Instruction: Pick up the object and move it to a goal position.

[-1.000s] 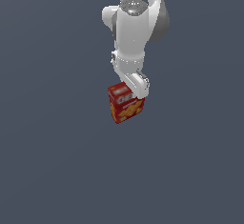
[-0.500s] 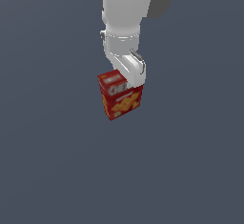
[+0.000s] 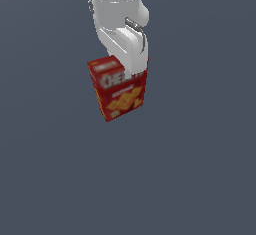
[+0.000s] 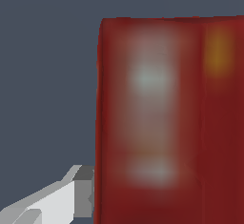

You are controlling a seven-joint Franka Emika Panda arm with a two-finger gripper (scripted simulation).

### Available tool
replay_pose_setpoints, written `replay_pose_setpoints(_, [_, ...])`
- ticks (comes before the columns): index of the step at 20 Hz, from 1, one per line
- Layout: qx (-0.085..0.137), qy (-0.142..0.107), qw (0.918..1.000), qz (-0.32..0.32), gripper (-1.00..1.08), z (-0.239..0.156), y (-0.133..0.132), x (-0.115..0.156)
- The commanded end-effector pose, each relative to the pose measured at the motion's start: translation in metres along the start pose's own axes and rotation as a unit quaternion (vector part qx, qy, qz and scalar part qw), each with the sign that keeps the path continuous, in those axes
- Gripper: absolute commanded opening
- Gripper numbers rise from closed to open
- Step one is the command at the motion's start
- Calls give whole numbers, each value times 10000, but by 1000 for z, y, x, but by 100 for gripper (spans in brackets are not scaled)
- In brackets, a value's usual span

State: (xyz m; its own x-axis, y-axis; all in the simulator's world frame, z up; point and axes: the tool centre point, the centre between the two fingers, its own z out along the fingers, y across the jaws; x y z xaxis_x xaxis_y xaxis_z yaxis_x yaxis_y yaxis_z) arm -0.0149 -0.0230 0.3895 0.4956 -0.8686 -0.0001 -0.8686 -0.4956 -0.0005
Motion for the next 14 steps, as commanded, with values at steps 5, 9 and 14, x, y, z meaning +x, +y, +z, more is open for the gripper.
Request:
replay_pose_setpoints(5, [-1, 0, 10000, -2, -100, -29, -5, 13])
replay_pose_setpoints(9, [-1, 0, 10000, -2, -100, -38, -7, 17])
replay_pose_setpoints(14, [-1, 0, 10000, -2, -100, -42, -8, 20])
